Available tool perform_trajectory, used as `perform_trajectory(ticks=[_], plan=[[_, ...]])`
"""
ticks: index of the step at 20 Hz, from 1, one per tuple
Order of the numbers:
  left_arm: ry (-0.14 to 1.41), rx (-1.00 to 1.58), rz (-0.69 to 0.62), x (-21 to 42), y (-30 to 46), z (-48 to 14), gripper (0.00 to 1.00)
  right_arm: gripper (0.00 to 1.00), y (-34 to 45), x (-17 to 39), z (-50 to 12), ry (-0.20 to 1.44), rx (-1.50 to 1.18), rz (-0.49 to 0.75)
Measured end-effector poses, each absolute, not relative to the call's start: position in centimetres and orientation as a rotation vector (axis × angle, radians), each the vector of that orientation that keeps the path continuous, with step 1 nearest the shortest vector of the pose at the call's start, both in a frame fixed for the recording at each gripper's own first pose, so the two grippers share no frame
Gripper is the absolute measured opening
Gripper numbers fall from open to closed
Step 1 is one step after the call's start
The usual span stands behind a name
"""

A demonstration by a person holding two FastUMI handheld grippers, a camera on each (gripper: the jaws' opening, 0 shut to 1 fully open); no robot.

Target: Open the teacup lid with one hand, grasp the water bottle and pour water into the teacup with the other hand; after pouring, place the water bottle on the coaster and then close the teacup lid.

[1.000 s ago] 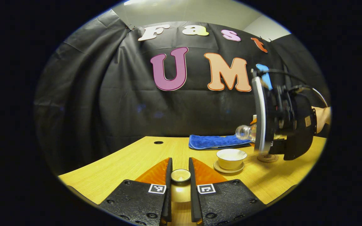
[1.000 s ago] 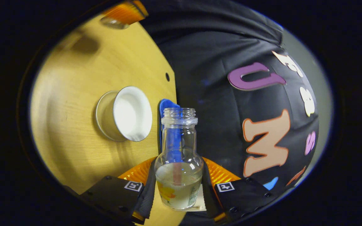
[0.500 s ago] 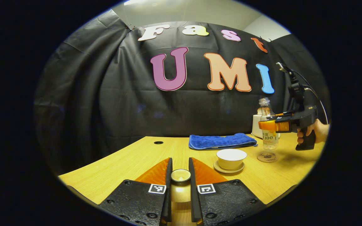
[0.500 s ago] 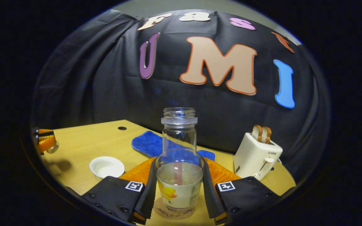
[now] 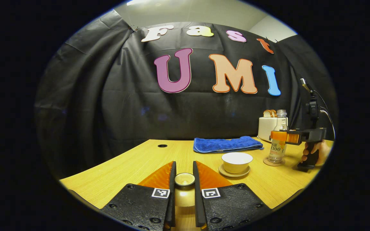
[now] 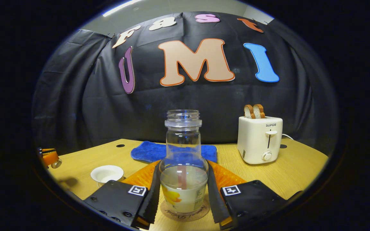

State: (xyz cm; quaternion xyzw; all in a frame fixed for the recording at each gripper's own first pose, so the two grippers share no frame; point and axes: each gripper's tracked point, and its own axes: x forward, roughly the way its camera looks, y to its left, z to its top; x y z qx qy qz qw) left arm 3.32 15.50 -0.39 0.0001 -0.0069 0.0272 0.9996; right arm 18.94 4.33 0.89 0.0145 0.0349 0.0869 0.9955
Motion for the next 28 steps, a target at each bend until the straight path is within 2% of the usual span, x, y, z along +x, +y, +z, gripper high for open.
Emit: perform_trajectory(ticks=[7, 8, 13, 14, 17, 18, 22, 24, 25, 26, 28], plan=[[-0.012, 0.001, 0.066, 3.3, 15.6, -0.5, 0.21, 0.72, 4.3, 18.5, 0.7, -0.008, -0.012, 0.168], [-0.012, 0.000, 0.067, 3.4, 15.6, -0.4, 0.22, 0.69, 4.2, 18.2, 0.7, -0.005, 0.000, 0.168], [-0.013, 0.000, 0.073, 3.3, 15.7, -0.5, 0.21, 0.77, 4.3, 18.4, 0.0, 0.015, 0.006, 0.169], [-0.013, 0.000, 0.074, 3.3, 15.7, -0.5, 0.22, 0.76, 4.1, 18.2, -0.2, 0.014, 0.003, 0.173], [-0.013, 0.000, 0.074, 3.3, 15.7, -0.5, 0.21, 0.99, 4.2, 17.7, 0.1, 0.017, 0.004, 0.187], [-0.013, 0.000, 0.074, 3.3, 15.7, -0.5, 0.22, 0.94, 4.3, 17.7, 0.1, 0.019, 0.003, 0.189], [-0.012, 0.000, 0.083, 3.3, 15.9, -0.5, 0.23, 0.94, 4.0, 17.0, 0.1, 0.017, 0.003, 0.180], [-0.011, -0.002, 0.080, 3.3, 15.8, -0.5, 0.21, 0.99, 3.5, 16.2, 0.2, 0.018, 0.003, 0.170], [-0.012, -0.003, 0.070, 3.2, 15.6, -0.5, 0.21, 0.99, 3.0, 15.5, 0.3, 0.016, 0.003, 0.160], [-0.013, -0.002, 0.057, 3.1, 15.5, -0.4, 0.22, 0.94, 2.5, 14.8, 0.4, 0.013, 0.002, 0.146], [-0.015, -0.001, 0.035, 3.2, 15.4, -0.4, 0.22, 0.94, 1.8, 13.3, 0.4, 0.014, 0.003, 0.143]])
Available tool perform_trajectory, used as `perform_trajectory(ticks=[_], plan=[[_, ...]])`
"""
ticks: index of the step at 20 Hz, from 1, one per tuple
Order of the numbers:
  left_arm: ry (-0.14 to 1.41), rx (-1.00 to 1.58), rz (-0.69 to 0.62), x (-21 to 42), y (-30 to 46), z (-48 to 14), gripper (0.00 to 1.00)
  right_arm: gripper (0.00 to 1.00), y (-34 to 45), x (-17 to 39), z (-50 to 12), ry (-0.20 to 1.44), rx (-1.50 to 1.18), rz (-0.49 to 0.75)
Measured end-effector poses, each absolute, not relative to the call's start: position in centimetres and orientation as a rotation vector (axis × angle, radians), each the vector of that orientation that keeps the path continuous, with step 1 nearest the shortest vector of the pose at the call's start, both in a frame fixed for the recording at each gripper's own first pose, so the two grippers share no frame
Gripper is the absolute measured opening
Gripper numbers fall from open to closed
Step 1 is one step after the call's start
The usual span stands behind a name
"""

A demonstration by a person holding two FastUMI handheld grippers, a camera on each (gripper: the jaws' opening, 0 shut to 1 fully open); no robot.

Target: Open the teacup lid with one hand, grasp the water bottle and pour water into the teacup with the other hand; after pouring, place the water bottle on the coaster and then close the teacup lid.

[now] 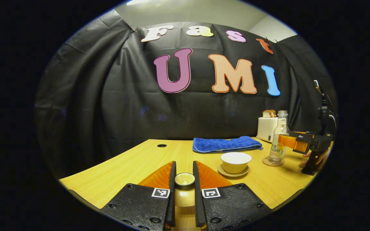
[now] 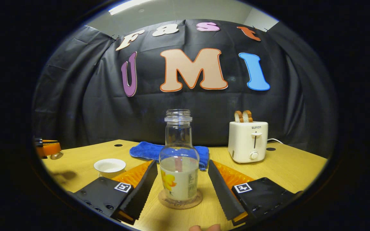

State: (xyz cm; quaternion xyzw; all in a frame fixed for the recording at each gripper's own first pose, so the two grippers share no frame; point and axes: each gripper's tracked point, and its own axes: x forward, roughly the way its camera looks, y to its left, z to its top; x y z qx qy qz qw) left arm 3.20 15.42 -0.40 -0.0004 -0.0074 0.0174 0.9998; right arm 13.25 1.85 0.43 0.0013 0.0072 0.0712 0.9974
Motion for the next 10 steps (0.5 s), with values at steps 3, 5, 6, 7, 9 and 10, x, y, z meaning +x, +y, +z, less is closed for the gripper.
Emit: perform_trajectory(ticks=[3, 5, 6, 7, 9, 10], plan=[[-0.013, -0.001, -0.001, 3.2, 14.7, -0.4, 0.23, 0.94, 0.9, 10.5, 0.6, 0.011, 0.004, 0.157], [-0.016, -0.001, -0.035, 3.8, 13.1, -0.3, 0.21, 0.99, -0.3, 8.8, 0.6, 0.008, 0.004, 0.145], [-0.019, -0.003, -0.061, 4.5, 12.2, -0.4, 0.21, 0.94, -0.6, 8.1, 0.7, 0.006, 0.004, 0.150], [-0.016, -0.002, -0.083, 5.0, 11.5, -0.4, 0.21, 0.94, -0.6, 7.4, 0.7, 0.006, 0.005, 0.160], [-0.022, -0.004, -0.113, 6.2, 10.3, -0.2, 0.21, 0.98, -1.1, 6.7, 0.8, 0.005, 0.005, 0.162], [-0.026, -0.007, -0.123, 7.0, 9.4, -0.1, 0.22, 0.99, -1.4, 6.4, 0.9, 0.006, 0.004, 0.159]])
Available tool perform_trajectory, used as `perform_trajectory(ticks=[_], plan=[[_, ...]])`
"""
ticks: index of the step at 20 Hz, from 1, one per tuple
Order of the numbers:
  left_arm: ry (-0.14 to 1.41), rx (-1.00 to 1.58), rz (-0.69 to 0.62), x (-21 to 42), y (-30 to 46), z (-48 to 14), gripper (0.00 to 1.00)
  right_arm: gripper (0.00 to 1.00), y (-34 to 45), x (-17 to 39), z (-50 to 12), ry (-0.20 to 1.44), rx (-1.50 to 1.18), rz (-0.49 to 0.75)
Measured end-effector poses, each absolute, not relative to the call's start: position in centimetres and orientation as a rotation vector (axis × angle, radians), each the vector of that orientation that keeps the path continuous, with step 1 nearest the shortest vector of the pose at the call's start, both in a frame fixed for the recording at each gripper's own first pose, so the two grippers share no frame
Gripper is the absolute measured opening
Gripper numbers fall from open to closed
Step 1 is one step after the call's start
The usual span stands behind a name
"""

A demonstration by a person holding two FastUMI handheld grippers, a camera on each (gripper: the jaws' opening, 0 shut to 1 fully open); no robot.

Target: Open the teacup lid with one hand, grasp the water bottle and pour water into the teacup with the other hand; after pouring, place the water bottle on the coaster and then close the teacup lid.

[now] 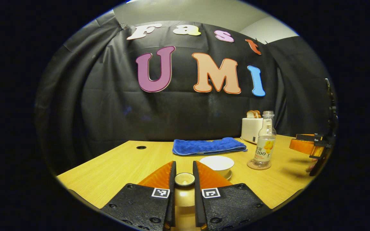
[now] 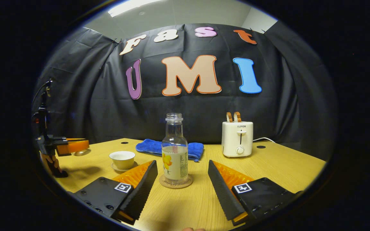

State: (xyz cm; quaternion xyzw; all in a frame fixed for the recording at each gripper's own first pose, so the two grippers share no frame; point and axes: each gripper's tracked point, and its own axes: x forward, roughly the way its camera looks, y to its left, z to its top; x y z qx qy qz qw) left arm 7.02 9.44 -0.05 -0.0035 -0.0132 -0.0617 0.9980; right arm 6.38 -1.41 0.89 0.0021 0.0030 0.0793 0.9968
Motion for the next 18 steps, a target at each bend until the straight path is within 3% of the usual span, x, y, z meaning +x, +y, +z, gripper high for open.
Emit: perform_trajectory(ticks=[1, 3, 7, 9, 13, 18], plan=[[-0.021, -0.013, -0.134, 7.8, 8.6, 0.0, 0.22, 0.94, -1.6, 6.2, 0.8, 0.005, 0.005, 0.161], [-0.003, -0.013, -0.149, 9.3, 6.9, -0.2, 0.22, 0.99, -1.7, 5.9, 0.7, 0.006, 0.005, 0.164], [-0.024, 0.016, -0.159, 12.3, 4.6, 1.5, 0.22, 0.94, -1.9, 5.8, 0.8, 0.007, 0.004, 0.166], [-0.005, 0.032, -0.169, 13.4, 3.4, 1.0, 0.21, 1.00, -1.8, 5.8, 0.8, 0.007, 0.005, 0.166], [0.034, 0.033, -0.180, 15.0, 2.1, -0.3, 0.22, 0.94, -1.8, 5.7, 0.9, 0.007, 0.005, 0.172], [0.060, 0.047, -0.177, 16.0, 1.7, -1.2, 0.22, 0.94, -1.8, 5.6, 0.9, 0.008, 0.005, 0.176]])
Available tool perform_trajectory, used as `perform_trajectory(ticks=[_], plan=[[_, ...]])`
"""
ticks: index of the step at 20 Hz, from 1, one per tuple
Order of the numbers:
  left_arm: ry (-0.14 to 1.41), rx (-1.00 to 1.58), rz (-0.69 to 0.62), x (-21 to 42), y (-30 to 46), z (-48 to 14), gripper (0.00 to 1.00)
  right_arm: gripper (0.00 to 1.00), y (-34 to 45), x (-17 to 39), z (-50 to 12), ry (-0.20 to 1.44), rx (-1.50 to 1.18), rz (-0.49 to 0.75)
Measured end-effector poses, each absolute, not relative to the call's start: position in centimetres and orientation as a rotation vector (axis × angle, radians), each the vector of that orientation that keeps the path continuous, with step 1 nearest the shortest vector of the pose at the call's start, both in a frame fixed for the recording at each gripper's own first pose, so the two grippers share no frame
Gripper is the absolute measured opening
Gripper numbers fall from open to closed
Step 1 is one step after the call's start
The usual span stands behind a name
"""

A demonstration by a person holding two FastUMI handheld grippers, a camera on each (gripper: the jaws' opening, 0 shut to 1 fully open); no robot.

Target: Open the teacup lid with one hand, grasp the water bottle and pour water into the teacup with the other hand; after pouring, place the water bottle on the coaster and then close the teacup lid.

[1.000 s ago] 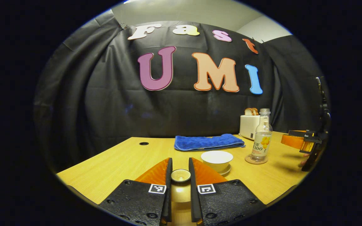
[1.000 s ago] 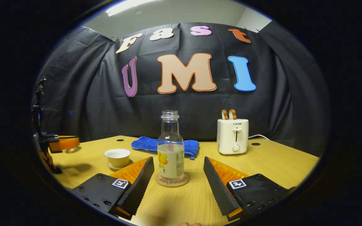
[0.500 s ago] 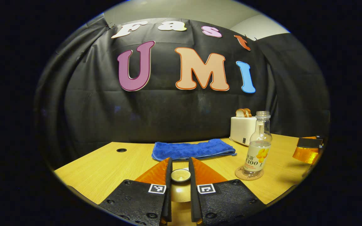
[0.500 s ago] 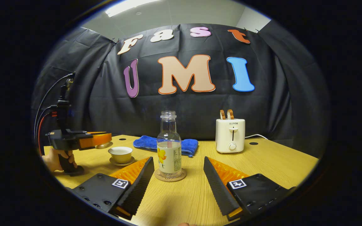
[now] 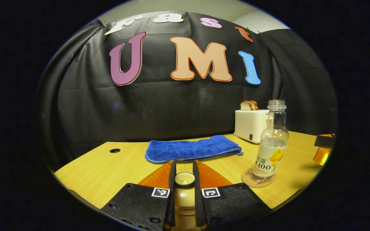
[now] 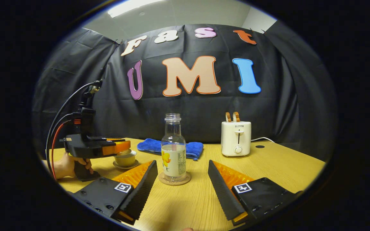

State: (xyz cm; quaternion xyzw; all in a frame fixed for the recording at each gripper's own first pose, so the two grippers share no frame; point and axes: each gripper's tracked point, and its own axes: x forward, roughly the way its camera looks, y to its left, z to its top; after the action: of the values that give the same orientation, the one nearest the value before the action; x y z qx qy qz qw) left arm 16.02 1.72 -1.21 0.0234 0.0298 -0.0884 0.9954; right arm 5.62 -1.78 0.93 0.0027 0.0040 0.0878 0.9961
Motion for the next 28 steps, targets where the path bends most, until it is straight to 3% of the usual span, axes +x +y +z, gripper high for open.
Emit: perform_trajectory(ticks=[9, 10, 17, 18, 19, 20, 21, 23, 25, 26, 27, 28], plan=[[0.076, 0.067, -0.173, 16.5, 1.3, -1.5, 0.22, 0.94, -1.6, 5.6, 1.0, 0.009, 0.005, 0.176], [0.083, 0.074, -0.169, 16.5, 1.3, -1.6, 0.22, 1.00, -1.6, 5.6, 1.0, 0.009, 0.005, 0.176], [0.126, 0.104, -0.155, 16.8, 1.3, -2.3, 0.22, 0.94, -1.6, 5.5, 1.1, 0.009, 0.006, 0.175], [0.130, 0.106, -0.156, 16.8, 1.2, -2.4, 0.22, 1.00, -1.6, 5.6, 1.1, 0.009, 0.006, 0.175], [0.132, 0.108, -0.157, 16.8, 1.3, -2.4, 0.22, 0.94, -1.6, 5.5, 1.1, 0.009, 0.006, 0.175], [0.133, 0.109, -0.156, 16.7, 1.3, -2.3, 0.27, 0.99, -1.6, 5.6, 1.1, 0.009, 0.006, 0.175], [0.135, 0.111, -0.154, 16.7, 1.3, -2.4, 0.24, 1.00, -1.6, 5.5, 1.1, 0.010, 0.006, 0.177], [0.140, 0.117, -0.148, 16.7, 1.5, -2.6, 0.28, 0.99, -1.5, 5.4, 1.1, 0.010, 0.005, 0.181], [0.138, 0.113, -0.150, 16.6, 1.5, -2.5, 0.32, 0.94, -1.6, 5.4, 1.1, 0.010, 0.006, 0.179], [0.130, 0.110, -0.147, 16.6, 1.6, -2.3, 0.39, 1.00, -1.6, 5.4, 1.2, 0.010, 0.006, 0.179], [0.125, 0.104, -0.146, 16.5, 1.7, -2.2, 0.45, 0.99, -1.6, 5.4, 1.1, 0.010, 0.006, 0.179], [0.118, 0.098, -0.150, 16.5, 1.6, -2.1, 0.67, 0.99, -1.6, 5.4, 1.1, 0.010, 0.005, 0.179]])
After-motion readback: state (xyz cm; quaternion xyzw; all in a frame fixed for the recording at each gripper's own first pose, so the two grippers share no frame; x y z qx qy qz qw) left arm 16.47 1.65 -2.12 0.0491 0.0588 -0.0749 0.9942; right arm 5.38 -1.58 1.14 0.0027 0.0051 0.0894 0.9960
